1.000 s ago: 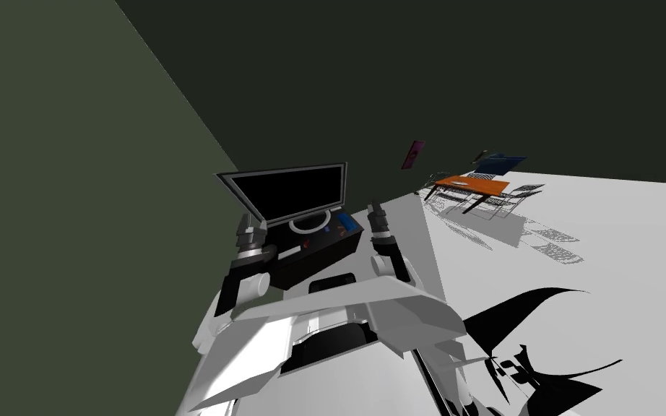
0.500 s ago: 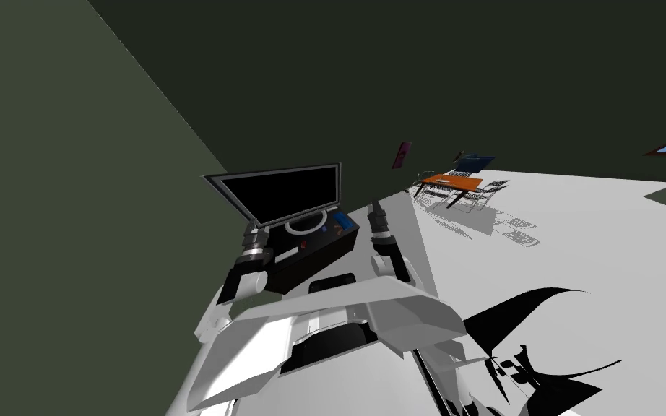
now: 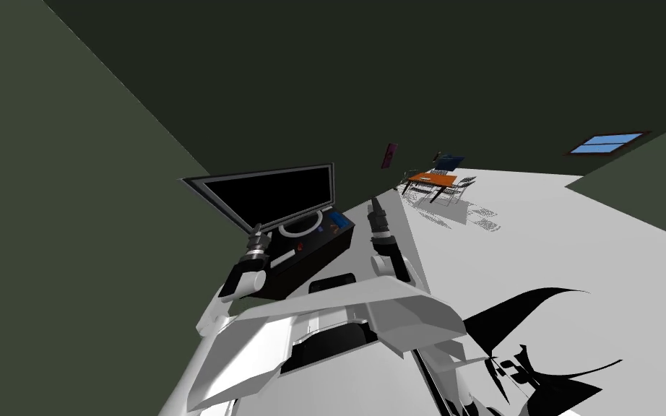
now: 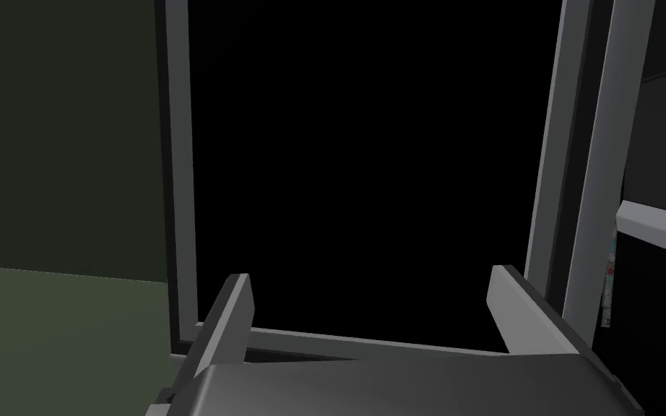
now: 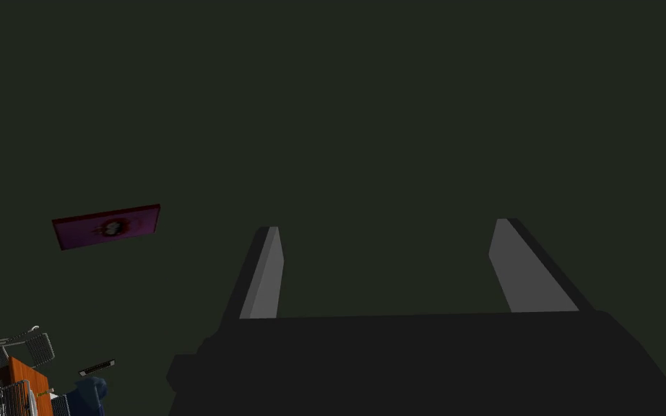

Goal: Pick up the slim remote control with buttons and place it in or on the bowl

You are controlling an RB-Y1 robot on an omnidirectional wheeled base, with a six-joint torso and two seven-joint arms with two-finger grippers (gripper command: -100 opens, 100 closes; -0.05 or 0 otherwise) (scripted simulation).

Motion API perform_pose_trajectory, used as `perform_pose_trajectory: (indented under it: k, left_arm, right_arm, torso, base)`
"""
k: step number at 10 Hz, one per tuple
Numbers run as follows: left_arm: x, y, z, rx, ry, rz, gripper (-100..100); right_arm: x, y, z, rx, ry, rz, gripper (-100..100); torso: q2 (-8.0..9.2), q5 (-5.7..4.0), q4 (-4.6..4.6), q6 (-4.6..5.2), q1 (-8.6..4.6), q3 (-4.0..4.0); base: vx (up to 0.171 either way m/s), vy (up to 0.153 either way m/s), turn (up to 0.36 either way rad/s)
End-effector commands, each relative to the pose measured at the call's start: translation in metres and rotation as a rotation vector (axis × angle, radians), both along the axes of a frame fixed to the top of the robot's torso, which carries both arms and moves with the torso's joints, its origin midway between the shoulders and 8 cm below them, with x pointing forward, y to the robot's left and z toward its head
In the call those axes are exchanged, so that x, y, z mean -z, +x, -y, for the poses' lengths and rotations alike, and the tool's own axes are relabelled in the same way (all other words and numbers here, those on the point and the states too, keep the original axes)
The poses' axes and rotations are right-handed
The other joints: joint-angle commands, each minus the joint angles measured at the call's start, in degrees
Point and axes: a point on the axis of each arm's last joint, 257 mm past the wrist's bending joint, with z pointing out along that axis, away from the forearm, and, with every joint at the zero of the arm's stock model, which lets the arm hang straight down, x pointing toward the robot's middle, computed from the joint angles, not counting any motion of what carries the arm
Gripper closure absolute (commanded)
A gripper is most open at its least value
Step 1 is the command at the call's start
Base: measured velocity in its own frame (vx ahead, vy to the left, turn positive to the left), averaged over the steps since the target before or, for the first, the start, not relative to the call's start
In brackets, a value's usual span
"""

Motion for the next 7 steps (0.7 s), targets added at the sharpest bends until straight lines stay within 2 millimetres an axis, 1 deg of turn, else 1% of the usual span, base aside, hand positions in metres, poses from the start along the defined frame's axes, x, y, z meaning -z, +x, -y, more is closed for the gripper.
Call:
perform_pose_trajectory:
  k: [1,2,3,4,5,6,7]
  left_arm:
    - [0.019,0.0,-0.008,-0.009,-0.017,-0.051,-100]
    - [0.038,0.003,-0.019,-0.017,-0.043,-0.11,-100]
    - [0.045,0.002,-0.021,-0.021,-0.046,-0.126,-100]
    - [0.062,0.004,-0.03,-0.029,-0.073,-0.18,-100]
    - [0.073,0.002,-0.034,-0.037,-0.077,-0.203,-100]
    - [0.093,0.001,-0.045,-0.049,-0.106,-0.258,-100]
    - [0.102,-0.001,-0.047,-0.055,-0.11,-0.282,-100]
  right_arm:
    - [0.0,0.0,0.0,0.0,0.0,0.0,0]
    - [0.0,0.0,0.0,0.0,0.0,0.0,0]
    - [0.0,0.0,0.0,0.0,0.0,0.0,0]
    - [0.0,0.0,0.0,0.0,0.0,0.0,0]
    - [0.0,0.0,0.0,0.0,0.0,0.0,0]
    - [0.0,0.0,0.0,0.0,0.0,0.0,0]
    - [0.0,0.0,0.0,0.0,0.0,0.0,0]
  torso:
    - [0.0,0.0,0.0,0.0,0.0,0.0]
    - [0.0,0.0,0.0,-0.05,-0.01,0.0]
    - [-0.01,0.0,0.0,-0.01,0.0,0.0]
    - [-0.01,0.0,0.0,-0.05,0.0,0.0]
    - [-0.01,0.0,0.0,-0.02,0.02,0.0]
    - [-0.02,0.01,0.0,-0.05,0.01,-0.01]
    - [-0.01,0.0,0.0,-0.02,0.0,-0.01]
  base:
    - [-0.014,0.025,-0.124]
    - [-0.014,0.027,-0.189]
    - [-0.012,0.029,-0.109]
    - [-0.015,0.033,-0.192]
    - [-0.014,0.031,-0.138]
    - [-0.013,0.026,-0.23]
    - [-0.012,0.028,-0.104]
